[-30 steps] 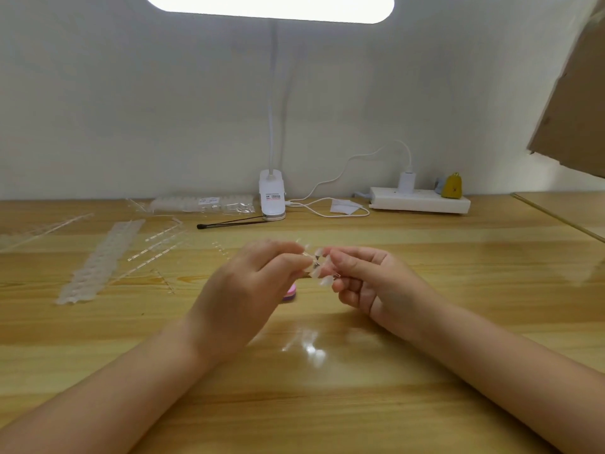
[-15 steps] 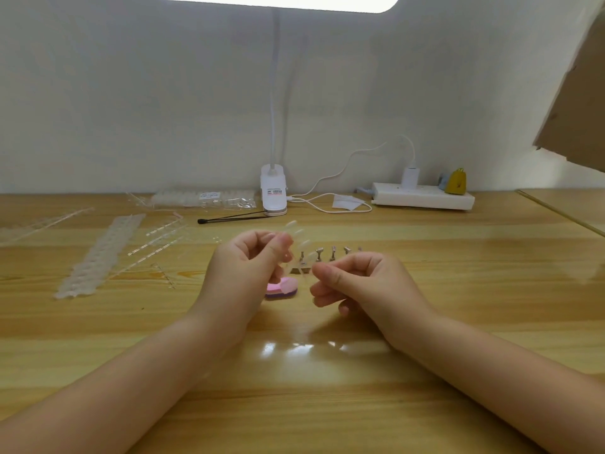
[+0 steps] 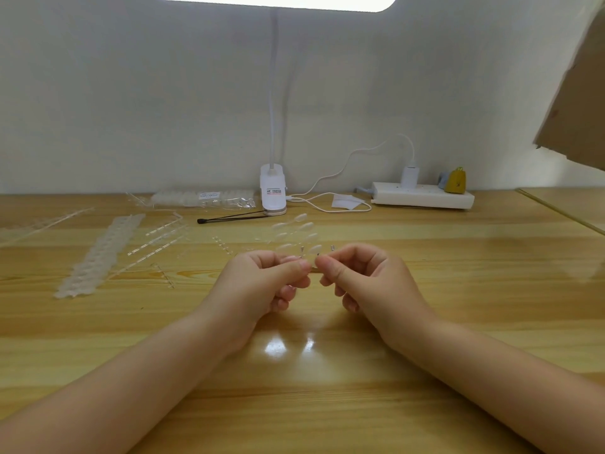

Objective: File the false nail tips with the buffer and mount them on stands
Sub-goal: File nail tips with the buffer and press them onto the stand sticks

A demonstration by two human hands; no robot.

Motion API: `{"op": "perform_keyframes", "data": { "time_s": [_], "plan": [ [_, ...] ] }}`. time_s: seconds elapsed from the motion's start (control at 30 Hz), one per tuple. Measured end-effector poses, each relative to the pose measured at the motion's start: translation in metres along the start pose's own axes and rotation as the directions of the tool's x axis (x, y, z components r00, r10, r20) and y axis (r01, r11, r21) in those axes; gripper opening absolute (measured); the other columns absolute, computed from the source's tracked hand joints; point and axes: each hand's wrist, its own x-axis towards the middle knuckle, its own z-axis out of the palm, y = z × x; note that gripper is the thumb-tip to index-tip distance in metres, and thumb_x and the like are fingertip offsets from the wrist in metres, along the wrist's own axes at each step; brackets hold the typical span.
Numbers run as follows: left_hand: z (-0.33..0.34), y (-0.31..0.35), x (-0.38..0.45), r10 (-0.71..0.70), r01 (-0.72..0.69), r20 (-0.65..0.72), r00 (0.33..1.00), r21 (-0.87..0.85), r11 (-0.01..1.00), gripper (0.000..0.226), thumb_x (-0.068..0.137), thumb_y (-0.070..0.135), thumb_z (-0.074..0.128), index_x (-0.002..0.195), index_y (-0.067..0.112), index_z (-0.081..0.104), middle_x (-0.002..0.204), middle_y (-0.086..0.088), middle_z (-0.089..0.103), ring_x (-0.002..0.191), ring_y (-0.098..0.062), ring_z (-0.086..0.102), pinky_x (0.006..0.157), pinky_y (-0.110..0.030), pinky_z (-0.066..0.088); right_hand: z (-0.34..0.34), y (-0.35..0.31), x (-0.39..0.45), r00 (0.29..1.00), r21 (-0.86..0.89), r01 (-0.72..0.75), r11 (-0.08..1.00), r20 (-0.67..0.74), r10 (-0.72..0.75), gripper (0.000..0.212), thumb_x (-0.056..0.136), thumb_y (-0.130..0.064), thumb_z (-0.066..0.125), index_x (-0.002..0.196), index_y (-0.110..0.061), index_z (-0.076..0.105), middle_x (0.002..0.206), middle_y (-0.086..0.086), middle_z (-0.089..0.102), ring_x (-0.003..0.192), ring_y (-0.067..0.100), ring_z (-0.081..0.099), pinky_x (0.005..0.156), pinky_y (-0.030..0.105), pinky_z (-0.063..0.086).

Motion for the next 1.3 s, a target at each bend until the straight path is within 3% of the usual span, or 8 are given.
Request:
{"op": "perform_keyframes", "data": {
  "time_s": [0.2, 0.33, 0.57, 0.73, 0.9, 1.03, 1.13, 1.3],
  "plan": [
    [0.005, -0.002, -0.005, 0.232, -0.174, -0.095, 0.968, 0.413, 0.894, 0.006, 0.08, 0.02, 0.071, 0.074, 0.02, 0.07, 0.069, 0.002, 0.072, 0.072, -0.015, 0.069, 0.057, -0.017, 0.048, 0.0, 0.004, -0.005, 0.917, -0.522, 0.386, 0.76, 0.127, -0.379, 0.009, 0.087, -0.022, 0.07, 0.083, -0.014, 0.073, 0.067, -0.006, 0.065, 0.062, 0.013, 0.057, 0.054, 0.016, 0.041],
    [0.0, 0.01, -0.004, 0.146, -0.159, 0.066, 0.987, 0.464, 0.871, 0.01, 0.083, 0.02, 0.067, 0.074, 0.02, 0.069, 0.061, 0.0, 0.065, 0.064, -0.021, 0.062, 0.06, -0.025, 0.047, -0.002, -0.002, 0.0, 0.997, -0.196, 0.065, 0.978, 0.055, -0.055, 0.016, 0.085, -0.023, 0.07, 0.078, -0.01, 0.068, 0.06, -0.002, 0.063, 0.054, 0.007, 0.054, 0.048, 0.017, 0.043],
    [-0.013, 0.023, 0.003, -0.046, -0.017, 0.259, 0.965, 0.236, 0.972, 0.032, 0.087, 0.011, 0.063, 0.057, 0.02, 0.066, 0.056, 0.0, 0.051, 0.049, -0.008, 0.051, 0.045, -0.018, 0.039, -0.002, -0.005, 0.005, 0.973, 0.184, -0.168, 0.968, 0.191, 0.132, 0.023, 0.073, -0.022, 0.071, 0.082, -0.002, 0.065, 0.059, 0.003, 0.055, 0.052, 0.01, 0.047, 0.042, 0.016, 0.033],
    [-0.04, 0.03, 0.021, -0.05, 0.057, -0.036, 0.998, 0.24, 0.969, 0.009, 0.076, 0.02, 0.073, 0.074, 0.013, 0.067, 0.059, 0.003, 0.06, 0.046, -0.006, 0.047, 0.042, -0.018, 0.039, -0.016, -0.006, 0.015, 0.979, 0.332, -0.204, 0.921, 0.075, 0.19, 0.012, 0.078, -0.014, 0.065, 0.081, -0.003, 0.061, 0.057, 0.002, 0.053, 0.051, 0.01, 0.044, 0.04, 0.016, 0.033],
    [-0.06, 0.019, 0.031, 0.045, 0.185, -0.294, 0.955, 0.702, 0.688, 0.03, 0.083, 0.044, 0.07, 0.073, 0.016, 0.071, 0.058, 0.009, 0.069, 0.048, -0.007, 0.055, 0.052, -0.023, 0.04, -0.013, 0.0, 0.017, 0.968, 0.328, -0.253, 0.91, 0.081, 0.239, 0.011, 0.074, -0.014, 0.067, 0.079, -0.004, 0.065, 0.06, 0.003, 0.059, 0.051, 0.009, 0.049, 0.04, 0.016, 0.033],
    [-0.057, 0.018, 0.031, 0.273, 0.286, -0.312, 0.91, 0.949, 0.13, 0.063, 0.086, 0.07, 0.041, 0.066, 0.013, 0.057, 0.061, -0.004, 0.064, 0.062, -0.024, 0.061, 0.056, -0.029, 0.044, -0.013, 0.003, 0.019, 0.956, 0.328, -0.294, 0.897, 0.087, 0.281, 0.008, 0.086, -0.009, 0.062, 0.08, -0.005, 0.065, 0.06, 0.005, 0.059, 0.051, 0.01, 0.05, 0.04, 0.016, 0.034],
    [-0.043, 0.014, 0.023, 0.42, 0.11, -0.13, 0.898, 0.991, 0.07, 0.048, 0.087, 0.068, 0.04, 0.092, 0.024, 0.059, 0.084, 0.007, 0.061, 0.08, -0.019, 0.056, 0.061, -0.028, 0.042, -0.015, 0.003, 0.019, 0.95, 0.334, -0.312, 0.89, 0.096, 0.297, 0.007, 0.087, -0.009, 0.06, 0.08, -0.008, 0.061, 0.06, 0.005, 0.059, 0.05, 0.011, 0.051, 0.038, 0.017, 0.035],
    [-0.03, 0.001, 0.015, 0.295, -0.287, 0.292, 0.91, 0.956, -0.062, 0.042, 0.09, 0.061, 0.044, 0.113, 0.031, 0.062, 0.104, 0.01, 0.054, 0.101, -0.012, 0.047, 0.079, -0.028, 0.039, -0.015, 0.003, 0.02, 0.948, 0.328, -0.319, 0.889, 0.12, 0.296, 0.014, 0.077, -0.012, 0.067, 0.086, -0.006, 0.059, 0.057, 0.001, 0.05, 0.047, 0.008, 0.041, 0.037, 0.016, 0.027]
  ]
}}
